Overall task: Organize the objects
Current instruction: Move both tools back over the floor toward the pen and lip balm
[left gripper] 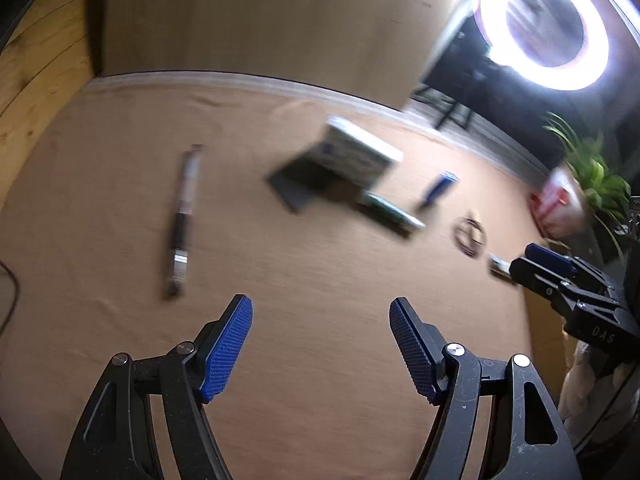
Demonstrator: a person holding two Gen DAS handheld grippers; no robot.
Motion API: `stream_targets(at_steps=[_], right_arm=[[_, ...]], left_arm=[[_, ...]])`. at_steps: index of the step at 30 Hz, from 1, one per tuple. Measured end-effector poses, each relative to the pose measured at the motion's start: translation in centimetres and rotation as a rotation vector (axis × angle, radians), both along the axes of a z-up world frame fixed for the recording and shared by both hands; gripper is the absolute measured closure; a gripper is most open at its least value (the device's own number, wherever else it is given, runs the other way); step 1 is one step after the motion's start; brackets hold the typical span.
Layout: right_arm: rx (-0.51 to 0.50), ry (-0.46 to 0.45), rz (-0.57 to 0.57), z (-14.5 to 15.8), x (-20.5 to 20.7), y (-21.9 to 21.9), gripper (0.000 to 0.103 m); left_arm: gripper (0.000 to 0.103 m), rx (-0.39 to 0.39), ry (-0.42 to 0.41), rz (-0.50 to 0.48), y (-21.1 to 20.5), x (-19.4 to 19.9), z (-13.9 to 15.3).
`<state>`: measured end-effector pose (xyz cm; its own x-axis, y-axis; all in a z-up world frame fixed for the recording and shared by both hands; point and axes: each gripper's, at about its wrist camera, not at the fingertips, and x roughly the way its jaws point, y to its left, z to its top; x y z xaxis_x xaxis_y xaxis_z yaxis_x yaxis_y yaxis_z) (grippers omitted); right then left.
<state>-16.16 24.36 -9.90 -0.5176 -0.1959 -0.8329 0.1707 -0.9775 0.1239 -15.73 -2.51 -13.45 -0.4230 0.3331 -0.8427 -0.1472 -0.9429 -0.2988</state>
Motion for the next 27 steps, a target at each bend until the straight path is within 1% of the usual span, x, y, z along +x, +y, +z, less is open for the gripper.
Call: stream_targets(at_steps=[5,7,11,14,17,19,21,25,27], right_arm=[[0.047,-0.016,0.046,-1.5,-3.7,-2.4,0.042],[0.056,-0.031,0.052,-2.1,-5.1,-3.1,0.042],[0.045,-0.064,0.066,-3.2,-7.0,-4.0,0.042],[0.070,-0.071,0.081,-3.8,-7.8,-4.9,0.042],[0.069,-0.085,0.089,-4.3,-8.6,-5.4,0.042],[0.078,-0.088,0.092,-4.6,-9.0,-5.5,0.042],[0.082,-0.097,0.092,-4.8,-9.5,-5.6,0.044],[0.093,-0.119,0.093,-5.6,-10.3,-5.7,0.048],[0.096,-0.130,0.096,-6.0,-10.5,-5.8,0.048]], left_arm=[[0.029,-0.029,-0.009,0.037,-3.2,-1.9,-1.0],[0.029,-0.042,-0.018,0.059,-4.3,-3.2,-1.4],[0.029,-0.069,-0.028,0.079,-5.1,-5.2,-2.0],[0.029,-0.086,-0.035,0.090,-5.7,-6.8,-2.4],[0.029,-0.101,-0.047,0.089,-5.8,-8.2,-3.0],[0.031,-0.105,-0.055,0.086,-5.8,-8.7,-3.3],[0.033,-0.107,-0.064,0.084,-5.7,-9.2,-3.6],[0.043,-0.110,-0.092,0.064,-5.2,-9.9,-4.5],[0.047,-0.118,-0.100,0.055,-4.9,-10.0,-4.8]])
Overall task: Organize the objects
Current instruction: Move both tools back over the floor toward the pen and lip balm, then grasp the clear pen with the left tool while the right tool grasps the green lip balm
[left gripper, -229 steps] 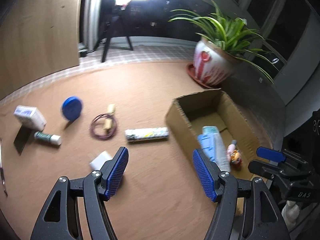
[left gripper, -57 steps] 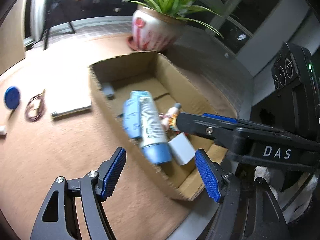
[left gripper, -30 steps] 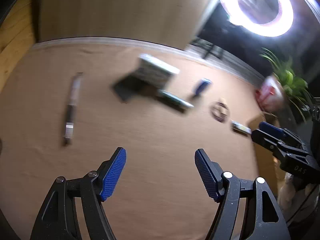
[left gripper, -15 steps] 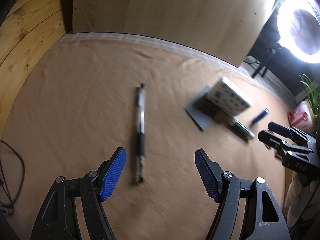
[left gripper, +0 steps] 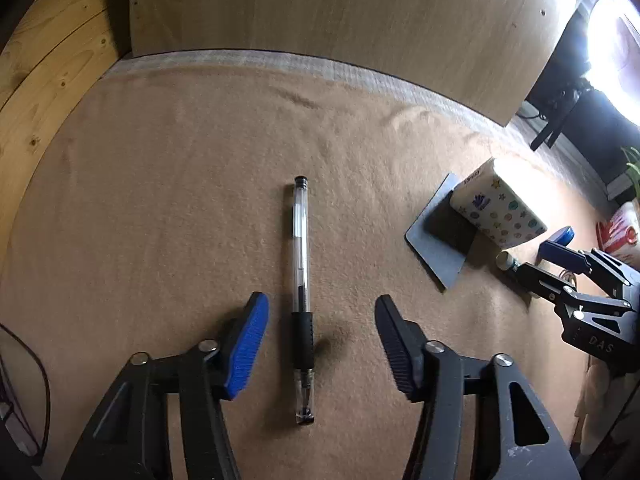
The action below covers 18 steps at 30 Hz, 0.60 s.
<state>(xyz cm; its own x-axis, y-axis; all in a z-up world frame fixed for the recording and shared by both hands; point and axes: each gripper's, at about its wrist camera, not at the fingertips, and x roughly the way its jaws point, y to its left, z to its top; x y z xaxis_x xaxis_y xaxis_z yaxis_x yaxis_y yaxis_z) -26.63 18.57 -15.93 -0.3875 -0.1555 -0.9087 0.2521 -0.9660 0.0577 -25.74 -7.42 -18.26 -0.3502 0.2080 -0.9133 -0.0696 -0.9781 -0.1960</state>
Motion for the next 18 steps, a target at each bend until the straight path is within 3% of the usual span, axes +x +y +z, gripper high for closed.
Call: stream_targets(at_steps=[3,8,10,12,18], right_arm=[[0.010,-0.015,0.004,-0.6,-0.1,-0.1,0.052],[0.026,-0.038,0.000,-1.3,0.0,-0.2,0.067],[0.016,-0.045,-0.006,-1.2,0.1,0.0,0.078],[0.004,-0.054,-0.010,-1.1,0.4,0.3,0.088],[-0.024,-0.068,-0.011,-1.0,2.4,0.5,0.089]], left_arm=[[0.052,-0.018,0.002,-0.006,0.4,-0.1,-0.2],[0.083,-0.051,0.003,-0.003,0.3,-0.1,-0.2],[0.091,-0.056,0.008,0.001,0.0,-0.1,-0.3],[0.092,-0.052,0.011,0.003,-0.2,0.2,-0.4],[0.092,-0.032,0.014,0.011,-0.4,1.4,-0.4]])
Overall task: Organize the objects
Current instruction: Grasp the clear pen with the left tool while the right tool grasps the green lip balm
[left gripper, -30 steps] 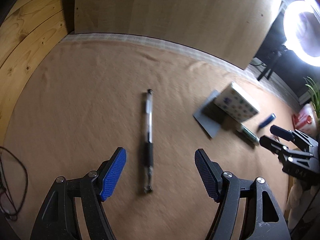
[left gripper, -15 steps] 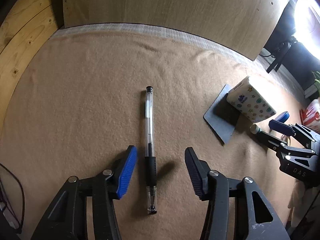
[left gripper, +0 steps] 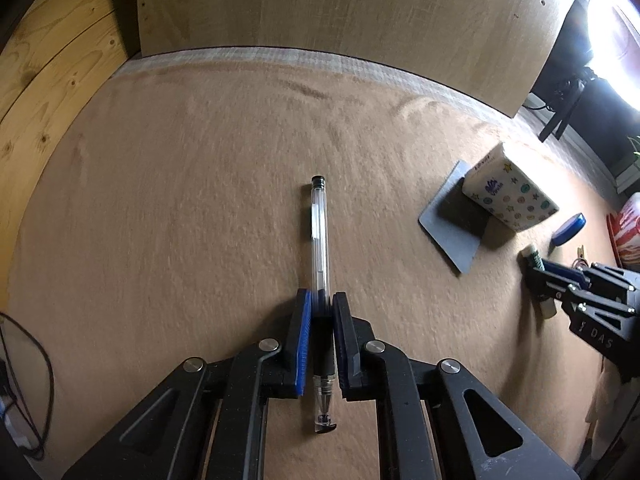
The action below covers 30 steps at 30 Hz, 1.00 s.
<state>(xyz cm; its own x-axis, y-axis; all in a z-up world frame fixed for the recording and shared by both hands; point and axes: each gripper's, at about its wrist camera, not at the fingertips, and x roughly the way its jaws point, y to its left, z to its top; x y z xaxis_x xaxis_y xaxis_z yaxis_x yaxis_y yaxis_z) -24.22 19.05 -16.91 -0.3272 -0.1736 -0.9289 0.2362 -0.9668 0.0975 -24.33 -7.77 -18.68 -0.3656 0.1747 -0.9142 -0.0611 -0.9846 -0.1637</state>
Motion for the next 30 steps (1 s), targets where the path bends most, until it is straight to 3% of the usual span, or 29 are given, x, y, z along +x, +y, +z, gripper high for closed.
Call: stream_targets(at_steps=[3,17,30], right_arm=[[-0.034,-0.008,-0.014,0.0,1.6,0.2,0.089],[-0.080,-0.012,-0.087,0.1,10.2,1.3,0.089],[-0.117,0.036,-0.270,2.3,16.0,8.8,0.089]], left_arm=[[0.092,0.043,-0.016,0.009,-0.1,0.9,0.0],[0.092,0.095,-0.040,-0.065,4.5,8.9,0.2],[0.092,0.117,-0.035,-0.165,11.5,13.2,1.1]])
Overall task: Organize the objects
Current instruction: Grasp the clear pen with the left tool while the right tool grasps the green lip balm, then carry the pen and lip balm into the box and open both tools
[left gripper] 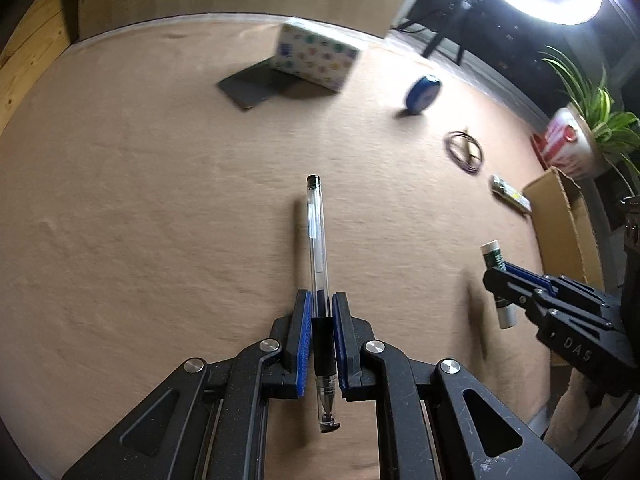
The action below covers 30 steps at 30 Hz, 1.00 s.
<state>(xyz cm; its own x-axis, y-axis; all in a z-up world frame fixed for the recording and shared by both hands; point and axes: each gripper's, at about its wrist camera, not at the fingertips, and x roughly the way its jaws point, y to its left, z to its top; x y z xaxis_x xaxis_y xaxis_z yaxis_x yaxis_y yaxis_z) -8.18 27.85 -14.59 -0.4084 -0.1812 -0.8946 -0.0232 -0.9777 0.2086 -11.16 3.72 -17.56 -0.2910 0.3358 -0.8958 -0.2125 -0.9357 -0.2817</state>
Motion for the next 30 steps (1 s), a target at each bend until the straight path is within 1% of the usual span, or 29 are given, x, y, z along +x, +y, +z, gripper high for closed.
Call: stream_targets(at_steps=[5,12,18,21,26,30], right_arm=[[-0.010,0.038,-0.048,1.9,1.2,2.7,0.089],[-0.016,0.101,-0.108,4.9,2.6,6.5,0.089],[-0.001,0.130,-0.171,6.1,4.1,10.0,0.089],[0.021,0.140,-0.206,6.6,4.9,11.8,0.089],[0.045,0.154,-0.258,7.3,6.3,14.7,0.089],[0.066,0.153,-0.295,7.3,7.1,16.7,0.089]], left_arm=[[0.092,0.014,0.029,-0.034,2.3,0.1,1.9],[0.092,0.027,0.087,-0.103,7.0,0.0,5.0],[0.092,0.035,0.137,-0.175,11.6,0.1,7.2],[0.092,0.045,0.149,-0.211,13.9,0.2,8.0],[0.092,0.059,0.158,-0.274,17.6,0.4,8.7],[0.092,0.070,0.165,-0.331,21.0,0.6,9.1]])
